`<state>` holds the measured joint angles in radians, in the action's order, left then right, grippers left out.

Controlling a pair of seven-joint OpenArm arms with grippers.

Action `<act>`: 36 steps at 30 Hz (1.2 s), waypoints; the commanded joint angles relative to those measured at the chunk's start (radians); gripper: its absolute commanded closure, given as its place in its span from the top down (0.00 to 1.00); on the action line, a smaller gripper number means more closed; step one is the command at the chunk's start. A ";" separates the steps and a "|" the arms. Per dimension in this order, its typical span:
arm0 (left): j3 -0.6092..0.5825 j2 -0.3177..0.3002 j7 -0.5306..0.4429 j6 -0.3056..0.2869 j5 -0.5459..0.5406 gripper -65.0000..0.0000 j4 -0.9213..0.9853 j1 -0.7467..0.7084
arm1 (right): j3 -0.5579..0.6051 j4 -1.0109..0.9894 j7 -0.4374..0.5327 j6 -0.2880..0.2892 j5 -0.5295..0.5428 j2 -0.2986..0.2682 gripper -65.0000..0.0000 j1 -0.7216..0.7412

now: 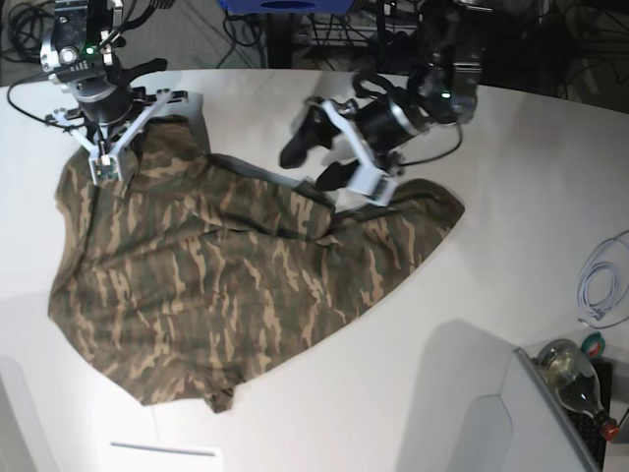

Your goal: Layout the t-shirt on the table in an organized manner, then fold the t-shirt properly

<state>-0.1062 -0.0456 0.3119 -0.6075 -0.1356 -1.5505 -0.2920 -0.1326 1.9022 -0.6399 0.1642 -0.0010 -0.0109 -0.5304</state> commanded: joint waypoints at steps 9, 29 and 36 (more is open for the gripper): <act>-0.284 -0.033 -0.055 0.154 1.077 0.61 -0.071 -0.014 | 0.000 0.013 0.013 -0.004 0.002 -0.004 0.00 0.010; -0.318 0.056 -0.056 0.160 1.066 0.60 0.141 0.265 | -0.003 0.013 0.013 -0.004 0.002 0.001 0.00 0.016; -0.318 0.057 -0.058 0.173 1.066 0.60 0.195 0.304 | -0.005 0.013 0.013 -0.004 0.002 -0.004 0.00 0.023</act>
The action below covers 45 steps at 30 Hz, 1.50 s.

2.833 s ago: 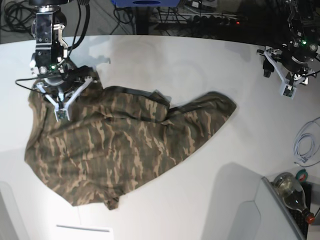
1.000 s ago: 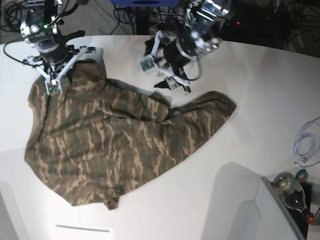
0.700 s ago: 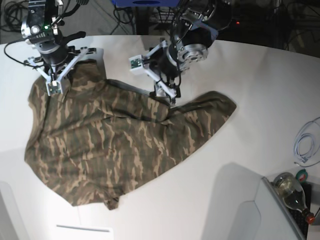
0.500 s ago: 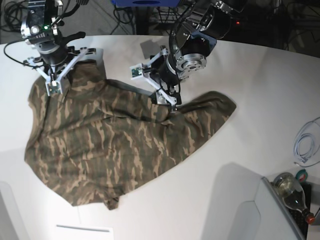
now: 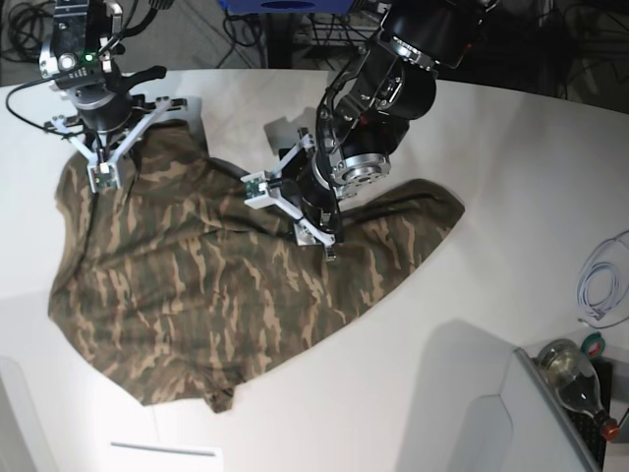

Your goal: Layout the t-shirt on the table in an organized manner, then fold the t-shirt properly

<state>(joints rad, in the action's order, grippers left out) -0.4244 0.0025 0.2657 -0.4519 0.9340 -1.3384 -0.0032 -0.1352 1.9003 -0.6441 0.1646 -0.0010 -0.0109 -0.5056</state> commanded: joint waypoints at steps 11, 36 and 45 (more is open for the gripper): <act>-0.014 -0.028 -0.012 0.066 0.001 0.60 -0.034 -0.034 | -0.002 0.015 0.017 -0.004 0.002 -0.004 0.00 0.005; -0.012 0.026 -0.015 0.041 -0.008 0.60 0.000 -0.021 | -0.002 0.015 0.016 -0.004 0.002 -0.004 0.00 0.018; -0.004 0.063 -0.016 0.043 -0.008 0.60 0.086 0.055 | -0.002 0.015 0.016 -0.004 0.000 -0.004 0.00 0.018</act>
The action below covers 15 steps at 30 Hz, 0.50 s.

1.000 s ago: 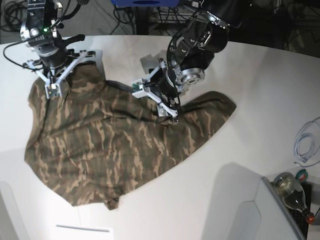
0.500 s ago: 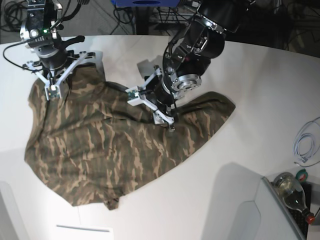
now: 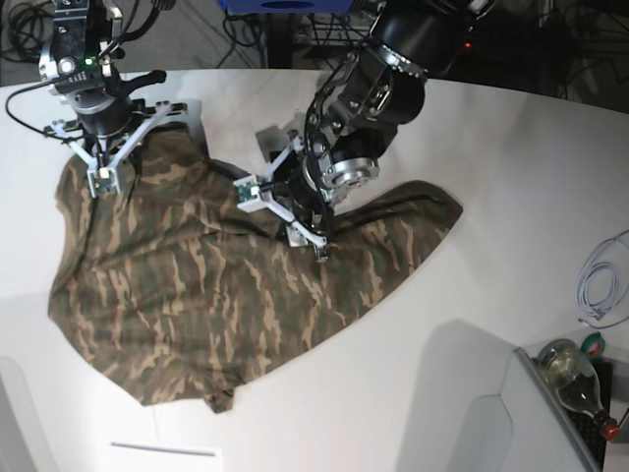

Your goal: Layout the t-shirt on the table in an organized manner, then fold the t-shirt properly

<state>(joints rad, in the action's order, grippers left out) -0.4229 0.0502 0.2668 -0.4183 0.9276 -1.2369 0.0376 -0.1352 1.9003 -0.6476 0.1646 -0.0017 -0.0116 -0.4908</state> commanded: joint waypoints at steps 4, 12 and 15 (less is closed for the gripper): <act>-0.012 0.020 -0.018 0.009 -0.002 0.59 -0.017 0.017 | -0.002 0.015 0.019 -0.004 0.001 -0.003 0.00 0.004; -0.011 0.015 -0.018 0.009 -0.002 0.15 -0.013 0.006 | -0.002 0.015 0.019 -0.004 0.001 -0.003 0.00 0.004; -0.003 0.014 -0.014 0.009 -0.002 0.13 -0.042 -0.017 | -0.002 0.015 0.019 -0.004 -0.001 -0.003 0.00 0.013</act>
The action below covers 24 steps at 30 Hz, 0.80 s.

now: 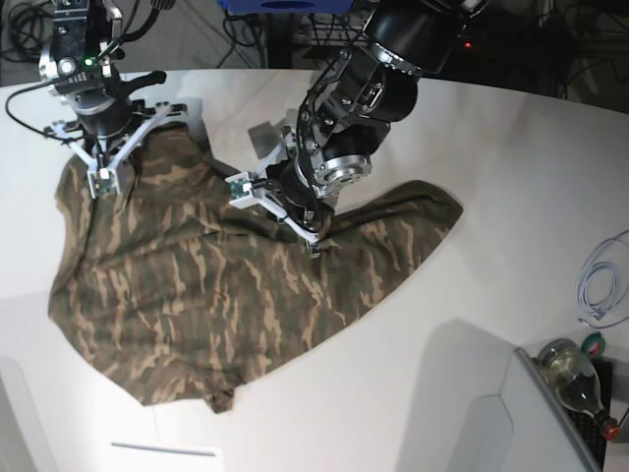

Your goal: Layout the t-shirt on the table in an organized manner, then fold the t-shirt properly

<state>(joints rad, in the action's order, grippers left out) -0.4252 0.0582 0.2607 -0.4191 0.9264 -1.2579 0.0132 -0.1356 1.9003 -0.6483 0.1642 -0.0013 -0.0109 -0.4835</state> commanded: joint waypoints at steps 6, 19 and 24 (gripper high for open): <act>0.004 -0.065 0.005 0.010 0.001 0.65 -0.257 -0.111 | -0.003 0.015 0.020 -0.004 -0.003 -0.004 0.00 0.010; 0.415 -0.206 0.096 0.006 -0.324 0.36 -0.420 -0.230 | -0.003 0.015 0.020 -0.004 -0.003 -0.005 0.00 0.010; 0.398 -0.245 0.128 0.006 -0.409 0.41 -0.446 -0.255 | -0.003 0.015 0.020 -0.004 -0.003 -0.005 0.00 0.010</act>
<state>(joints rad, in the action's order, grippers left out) -0.0223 -0.1886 0.4122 -0.4179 0.5259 -1.6825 -0.2401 -0.1356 1.8996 -0.6476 0.1646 -0.0040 -0.0128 -0.4747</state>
